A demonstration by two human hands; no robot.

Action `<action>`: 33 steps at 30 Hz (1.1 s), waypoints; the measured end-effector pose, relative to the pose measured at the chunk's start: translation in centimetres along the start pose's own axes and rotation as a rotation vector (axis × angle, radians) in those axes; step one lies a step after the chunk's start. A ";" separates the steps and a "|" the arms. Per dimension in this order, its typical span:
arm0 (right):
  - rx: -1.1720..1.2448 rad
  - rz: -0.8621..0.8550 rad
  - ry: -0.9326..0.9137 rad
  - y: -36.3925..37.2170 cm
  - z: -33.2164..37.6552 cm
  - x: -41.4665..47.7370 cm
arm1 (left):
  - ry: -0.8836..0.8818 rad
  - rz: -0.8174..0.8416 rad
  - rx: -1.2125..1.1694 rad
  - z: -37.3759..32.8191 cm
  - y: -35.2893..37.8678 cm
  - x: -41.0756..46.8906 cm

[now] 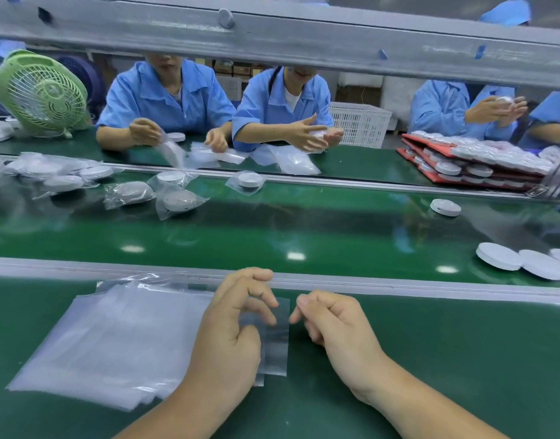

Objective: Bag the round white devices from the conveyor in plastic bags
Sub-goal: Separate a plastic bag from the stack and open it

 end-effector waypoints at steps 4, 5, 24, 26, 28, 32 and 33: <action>-0.022 0.026 0.005 0.2 -0.2 0.1 | 0.054 -0.084 0.106 -0.7 -0.6 -0.1; -0.029 0.030 0.005 0.2 -0.2 0.1 | 0.061 -0.085 0.125 -0.9 -0.6 -0.2; -0.030 0.026 -0.033 0.3 0.4 0.1 | 0.104 -0.027 0.021 -1.4 0.1 -0.5; 0.031 -0.076 0.021 -0.8 -0.1 0.1 | 0.150 -0.057 -0.009 -2.0 -0.3 -0.7; -0.009 -0.201 0.045 -1.9 -0.1 0.0 | 0.193 -0.043 -0.001 -2.3 -0.3 -0.8; -0.001 -0.330 -0.068 -2.5 1.3 -0.8 | 0.192 0.071 0.203 -2.1 0.6 -1.2; -0.012 -0.318 -0.085 -2.1 1.6 -1.2 | 0.222 0.083 0.362 -2.3 0.9 -1.4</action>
Point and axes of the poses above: each hand's wrist, its own x-axis towards the middle knuckle, its own y-axis out of the palm, z = x × y, the point moved 9 cm from there along x, towards the middle knuckle, and after that the axes turned 2 degrees about z, right-handed, at the moved point
